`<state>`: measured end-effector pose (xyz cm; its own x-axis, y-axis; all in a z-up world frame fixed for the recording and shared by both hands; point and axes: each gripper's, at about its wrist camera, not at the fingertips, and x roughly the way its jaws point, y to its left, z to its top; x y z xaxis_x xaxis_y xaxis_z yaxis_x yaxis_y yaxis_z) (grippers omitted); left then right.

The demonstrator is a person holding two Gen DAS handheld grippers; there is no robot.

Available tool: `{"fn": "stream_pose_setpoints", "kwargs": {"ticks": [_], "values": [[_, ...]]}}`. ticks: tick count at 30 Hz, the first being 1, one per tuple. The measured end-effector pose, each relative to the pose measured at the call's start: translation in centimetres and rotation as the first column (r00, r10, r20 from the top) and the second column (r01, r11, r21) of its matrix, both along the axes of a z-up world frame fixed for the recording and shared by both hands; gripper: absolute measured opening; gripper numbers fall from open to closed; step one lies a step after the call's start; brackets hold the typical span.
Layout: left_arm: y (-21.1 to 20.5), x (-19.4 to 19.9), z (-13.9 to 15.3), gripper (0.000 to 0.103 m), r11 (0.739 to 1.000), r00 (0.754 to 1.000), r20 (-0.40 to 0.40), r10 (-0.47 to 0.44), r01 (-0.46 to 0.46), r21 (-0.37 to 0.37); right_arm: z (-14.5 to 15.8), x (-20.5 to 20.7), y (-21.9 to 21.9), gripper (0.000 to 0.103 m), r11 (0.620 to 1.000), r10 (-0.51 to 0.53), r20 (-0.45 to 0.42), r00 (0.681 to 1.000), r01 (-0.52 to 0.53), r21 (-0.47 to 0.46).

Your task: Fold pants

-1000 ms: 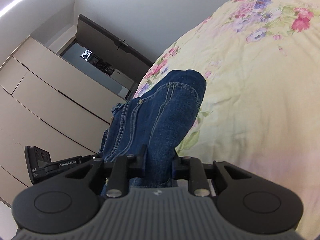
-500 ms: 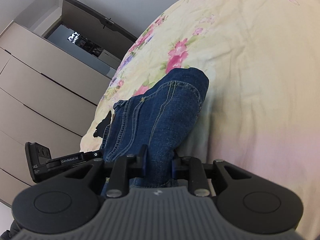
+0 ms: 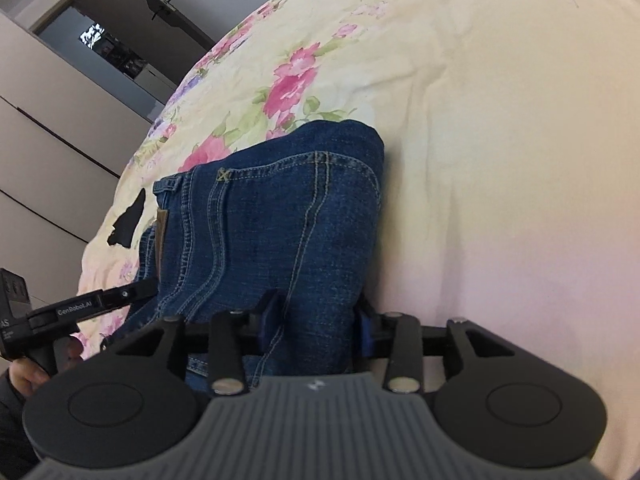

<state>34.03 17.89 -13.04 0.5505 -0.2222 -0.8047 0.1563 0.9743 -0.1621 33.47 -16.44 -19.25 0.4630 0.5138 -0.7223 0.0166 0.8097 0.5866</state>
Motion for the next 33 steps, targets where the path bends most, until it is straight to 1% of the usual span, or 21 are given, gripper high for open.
{"fn": "stream_pose_setpoints", "kwargs": {"ticks": [1, 3, 5, 6, 8, 9, 10, 11, 12, 13, 15, 16, 17, 19, 21, 23, 24, 26, 28, 30, 33], "values": [[-0.1, -0.5, 1.3, 0.038, 1.0, 1.0, 0.022, -0.003, 0.003, 0.028, 0.8, -0.1, 0.1, 0.044, 1.0, 0.006, 0.005, 1.0, -0.006, -0.024], [0.2, -1.7, 4.6, 0.038, 0.999, 0.997, 0.079, -0.007, 0.003, 0.05, 2.5, -0.5, -0.1, 0.05, 0.998, 0.012, 0.022, 1.0, -0.011, -0.059], [0.3, -3.0, 8.1, 0.039, 0.998, 0.991, 0.132, -0.004, -0.005, 0.066, 4.6, -1.2, -0.3, 0.05, 0.996, 0.012, 0.052, 0.999, -0.008, -0.084], [0.2, -3.8, 10.1, 0.04, 0.996, 0.987, 0.161, -0.008, -0.006, 0.085, 6.1, -1.9, -0.5, 0.051, 0.996, 0.017, 0.082, 0.997, -0.01, -0.087], [-0.3, -5.3, 13.8, 0.042, 0.988, 0.977, 0.211, -0.04, 0.008, 0.152, 9.4, -3.3, -0.5, 0.052, 0.994, 0.04, 0.138, 0.99, -0.025, -0.11], [-0.9, -6.3, 16.0, 0.042, 0.978, 0.968, 0.244, -0.06, 0.009, 0.207, 11.0, -4.0, -0.3, 0.052, 0.99, 0.053, 0.165, 0.985, -0.03, -0.138], [-1.4, -7.4, 17.9, 0.047, 0.969, 0.958, 0.275, -0.078, 0.007, 0.248, 12.8, -4.9, 0.0, 0.052, 0.984, 0.071, 0.199, 0.977, -0.036, -0.173], [-1.7, -8.4, 19.5, 0.055, 0.961, 0.95, 0.3, -0.088, 0.001, 0.277, 14.5, -5.9, 0.3, 0.055, 0.978, 0.09, 0.233, 0.968, -0.042, -0.204], [-2.1, -9.7, 21.2, 0.059, 0.953, 0.942, 0.322, -0.091, -0.011, 0.303, 16.2, -7.0, 0.5, 0.062, 0.972, 0.107, 0.264, 0.959, -0.044, -0.232], [-2.5, -11.0, 22.7, 0.063, 0.946, 0.935, 0.344, -0.09, -0.028, 0.323, 17.7, -8.2, 0.8, 0.066, 0.965, 0.121, 0.293, 0.949, -0.043, -0.259], [-3.0, -13.5, 24.7, 0.065, 0.945, 0.922, 0.38, -0.076, -0.055, 0.323, 21.0, -11.2, 1.2, 0.073, 0.953, 0.146, 0.359, 0.922, -0.034, -0.301], [-3.3, -14.9, 25.4, 0.071, 0.948, 0.918, 0.391, -0.064, -0.066, 0.311, 22.2, -12.8, 1.4, 0.076, 0.95, 0.153, 0.392, 0.907, -0.025, -0.312], [-3.6, -16.2, 25.8, 0.075, 0.95, 0.915, 0.4, -0.054, -0.077, 0.304, 23.5, -14.7, 1.5, 0.082, 0.947, 0.154, 0.432, 0.888, -0.009, -0.32], [-4.6, -18.8, 26.0, 0.077, 0.949, 0.905, 0.422, -0.049, -0.09, 0.303, 25.1, -18.1, 1.8, 0.081, 0.943, 0.162, 0.49, 0.857, 0.012, -0.332], [-5.9, -21.4, 25.6, 0.081, 0.944, 0.895, 0.441, -0.07, -0.084, 0.32, 26.2, -21.6, 2.1, 0.082, 0.929, 0.158, 0.531, 0.833, 0.057, -0.365], [-7.7, -24.1, 24.8, 0.089, 0.932, 0.878, 0.469, -0.097, -0.085, 0.351, 26.8, -25.2, 2.3, 0.082, 0.909, 0.142, 0.571, 0.809, 0.122, -0.399], [-8.6, -25.4, 24.4, 0.089, 0.923, 0.871, 0.48, -0.104, -0.096, 0.373, 26.8, -26.6, 2.3, 0.082, 0.903, 0.138, 0.584, 0.8, 0.14, -0.405], [-10.2, -27.3, 23.6, 0.089, 0.91, 0.865, 0.492, -0.098, -0.123, 0.396, 26.7, -28.9, 1.9, 0.082, 0.907, 0.124, 0.595, 0.794, 0.153, -0.393], [-11.4, -28.9, 22.5, 0.089, 0.91, 0.861, 0.503, -0.075, -0.147, 0.387, 26.3, -31.4, 1.4, 0.082, 0.915, 0.094, 0.599, 0.795, 0.168, -0.366], [-12.1, -29.7, 21.3, 0.089, 0.922, 0.877, 0.479, -0.035, -0.157, 0.355, 25.9, -33.3, 1.2, 0.082, 0.912, 0.077, 0.594, 0.801, 0.183, -0.366], [-12.5, -30.6, 19.1, 0.09, 0.942, 0.908, 0.417, 0.031, -0.166, 0.291, 25.1, -35.4, 1.5, 0.082, 0.9, 0.087, 0.585, 0.806, 0.188, -0.392]]}}
